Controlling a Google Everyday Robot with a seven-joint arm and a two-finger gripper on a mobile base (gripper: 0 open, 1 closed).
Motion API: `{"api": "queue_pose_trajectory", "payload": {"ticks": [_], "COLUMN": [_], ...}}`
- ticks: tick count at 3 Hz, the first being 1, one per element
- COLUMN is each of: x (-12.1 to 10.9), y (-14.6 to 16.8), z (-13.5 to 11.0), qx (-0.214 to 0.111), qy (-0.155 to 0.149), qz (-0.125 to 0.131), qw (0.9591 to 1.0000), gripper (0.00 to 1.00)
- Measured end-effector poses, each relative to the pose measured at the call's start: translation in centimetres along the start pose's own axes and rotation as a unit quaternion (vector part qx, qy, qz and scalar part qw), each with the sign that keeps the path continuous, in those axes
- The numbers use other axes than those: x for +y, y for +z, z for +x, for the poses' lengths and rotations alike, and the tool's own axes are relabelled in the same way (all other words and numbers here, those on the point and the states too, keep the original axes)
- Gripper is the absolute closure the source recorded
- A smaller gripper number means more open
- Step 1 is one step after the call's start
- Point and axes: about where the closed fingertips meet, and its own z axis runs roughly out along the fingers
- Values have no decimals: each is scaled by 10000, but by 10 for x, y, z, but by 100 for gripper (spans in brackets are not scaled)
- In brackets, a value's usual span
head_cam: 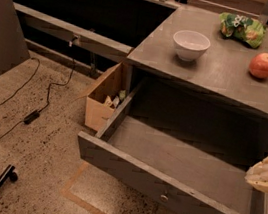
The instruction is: Close top drawer
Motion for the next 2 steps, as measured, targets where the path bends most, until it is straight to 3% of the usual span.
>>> {"api": "queue_pose_trajectory", "payload": {"ticks": [1, 2], "x": [0, 33], "y": [0, 20], "z": [0, 10], "qx": [0, 177], "qy": [2, 304], "qz": [-1, -223], "qw": [10000, 9991], "gripper": [100, 100]}}
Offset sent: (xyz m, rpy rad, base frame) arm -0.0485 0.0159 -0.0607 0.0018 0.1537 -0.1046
